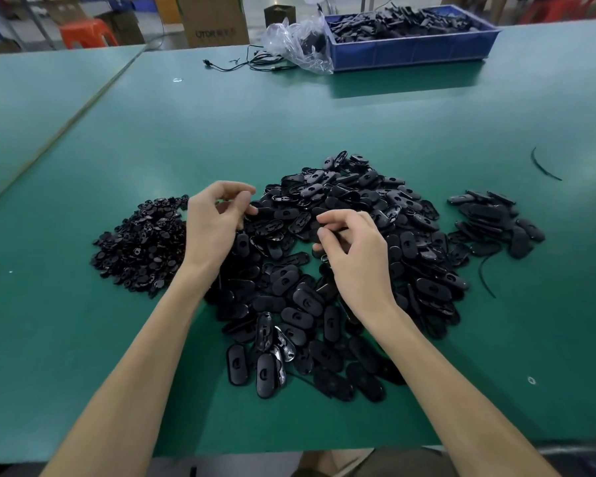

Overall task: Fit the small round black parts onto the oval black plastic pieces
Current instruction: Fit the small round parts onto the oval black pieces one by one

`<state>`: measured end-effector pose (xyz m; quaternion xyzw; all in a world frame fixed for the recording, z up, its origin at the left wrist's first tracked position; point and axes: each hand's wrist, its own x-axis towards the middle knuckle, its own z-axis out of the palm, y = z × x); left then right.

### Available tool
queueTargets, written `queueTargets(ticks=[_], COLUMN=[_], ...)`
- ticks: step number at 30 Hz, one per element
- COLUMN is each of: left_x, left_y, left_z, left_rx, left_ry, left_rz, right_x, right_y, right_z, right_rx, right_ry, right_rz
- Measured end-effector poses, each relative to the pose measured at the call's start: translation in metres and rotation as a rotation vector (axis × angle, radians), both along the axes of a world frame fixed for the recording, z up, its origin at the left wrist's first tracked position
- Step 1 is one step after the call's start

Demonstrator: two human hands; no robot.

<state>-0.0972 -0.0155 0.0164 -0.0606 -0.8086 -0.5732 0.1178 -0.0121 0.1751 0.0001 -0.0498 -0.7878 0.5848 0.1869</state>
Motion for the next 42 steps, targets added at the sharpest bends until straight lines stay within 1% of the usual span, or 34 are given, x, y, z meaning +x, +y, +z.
queueTargets(ticks=[2, 4, 6, 10, 18, 24, 29, 42], left_x=[0.004, 0.008, 0.013, 0.017, 0.016, 0.017, 0.017, 0.019], left_y=[0.007, 0.015, 0.022, 0.028, 0.028, 0.03, 0.031, 0.033], left_z=[0.002, 0.001, 0.001, -0.002, -0.005, -0.007, -0.009, -0.007], left_rx=[0.109, 0.172, 0.197, 0.22, 0.26, 0.315, 0.35, 0.368], left_ry=[-0.051, -0.091, -0.106, -0.117, -0.129, -0.125, -0.153, -0.148], left_rz=[-0.098, -0.177, -0.237, -0.3, -0.364, -0.396, -0.437, -0.442], right_x=[-0.001, -0.001, 0.0, 0.0, -0.002, 0.0, -0.002, 0.001], right_y=[0.0, 0.0, 0.0, 0.001, 0.002, 0.002, 0.003, 0.003], right_z=[0.0, 0.0, -0.001, -0.001, -0.004, -0.003, -0.002, 0.001], right_rx=[0.0, 0.017, 0.045, 0.035, 0.006, 0.038, 0.04, -0.084], right_ry=[0.007, 0.008, 0.006, 0.004, 0.006, 0.031, 0.011, 0.011], right_rz=[-0.009, -0.012, -0.017, -0.018, -0.011, 0.002, -0.018, 0.006])
